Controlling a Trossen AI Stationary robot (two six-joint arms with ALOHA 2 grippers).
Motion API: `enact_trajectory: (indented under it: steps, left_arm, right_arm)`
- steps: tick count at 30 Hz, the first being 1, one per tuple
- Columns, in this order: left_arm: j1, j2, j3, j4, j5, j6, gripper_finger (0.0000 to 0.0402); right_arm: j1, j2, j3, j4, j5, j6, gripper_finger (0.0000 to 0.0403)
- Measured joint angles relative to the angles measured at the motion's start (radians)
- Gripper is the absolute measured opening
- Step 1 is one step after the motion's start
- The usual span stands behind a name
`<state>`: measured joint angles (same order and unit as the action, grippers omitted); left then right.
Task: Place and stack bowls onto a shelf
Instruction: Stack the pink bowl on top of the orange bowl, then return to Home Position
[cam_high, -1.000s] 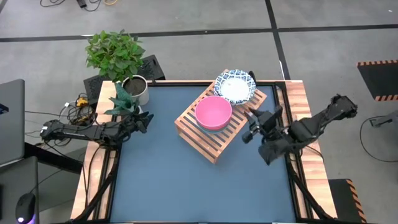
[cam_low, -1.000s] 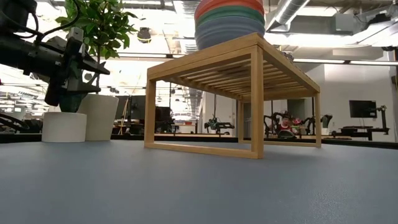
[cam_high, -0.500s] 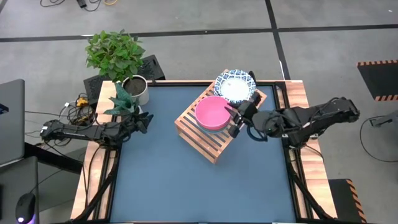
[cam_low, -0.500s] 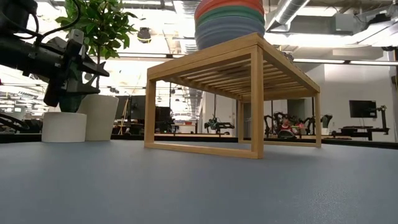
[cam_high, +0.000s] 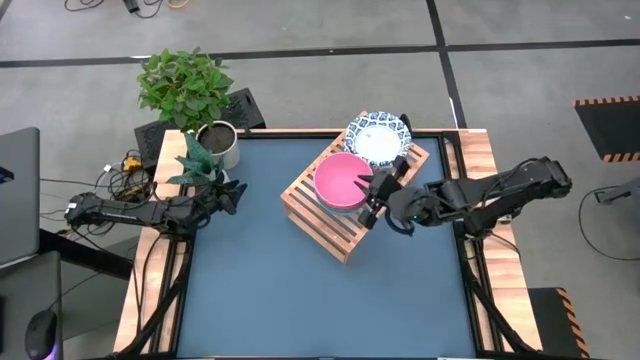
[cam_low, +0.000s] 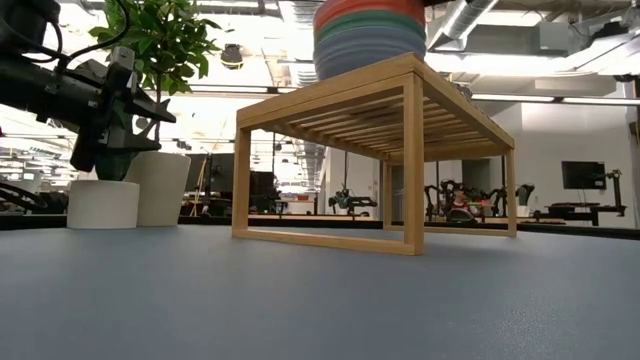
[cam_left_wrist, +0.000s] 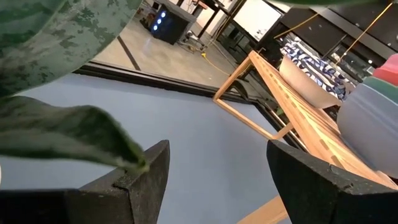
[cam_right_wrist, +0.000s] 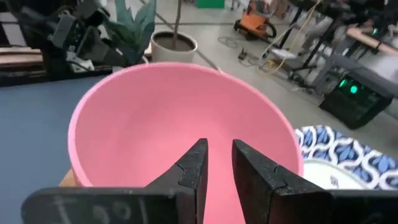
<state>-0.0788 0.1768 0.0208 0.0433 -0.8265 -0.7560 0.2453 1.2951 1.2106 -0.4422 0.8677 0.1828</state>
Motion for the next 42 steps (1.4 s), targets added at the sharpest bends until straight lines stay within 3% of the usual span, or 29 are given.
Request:
enact_trajectory:
  steps: [8,13,19,22,25,28,31,35,42]
  left_arm:
    - [0.0,0.0,0.0,-0.006,-0.069,0.01,0.0253]
    - [0.0,0.0,0.0,-0.005,-0.04,0.041,0.0253]
    - [0.0,0.0,0.0,0.003,-0.012,0.051,0.0253]
    - [0.001,0.0,0.0,0.048,0.046,0.142,0.0253]
    - [0.003,0.0,0.0,0.102,0.093,0.184,0.0253]
    - [0.003,-0.001,0.0,0.105,0.107,0.213,0.0253]
    - [0.004,-0.001,0.0,0.108,0.133,0.259,0.0253]
    - [0.025,-0.012,0.0,0.15,0.335,0.368,0.0253]
    - [0.079,-0.031,-0.01,0.16,0.698,0.474,0.0253]
  right_arm:
    - [0.075,-0.1,0.022,0.081,0.012,-0.152,0.0097]
    - [0.146,-0.217,0.023,-0.044,0.103,-0.276,0.0097]
    - [0.185,-0.376,-0.038,-0.281,0.117,0.085,0.0097]
    - [0.185,-0.503,-0.186,-0.256,0.163,0.193,0.0097]
    - [0.184,-0.629,-0.372,-0.088,0.153,0.188,0.0097]
    - [0.184,-0.744,-0.561,0.171,0.048,0.079,0.0097]
    - [0.184,-0.843,-0.727,0.452,-0.153,-0.051,0.0097]
    - [0.184,-0.967,-0.866,0.616,-0.391,-0.15,0.0097]
    - [0.171,-1.131,-1.047,0.651,-0.444,-0.165,0.0097]
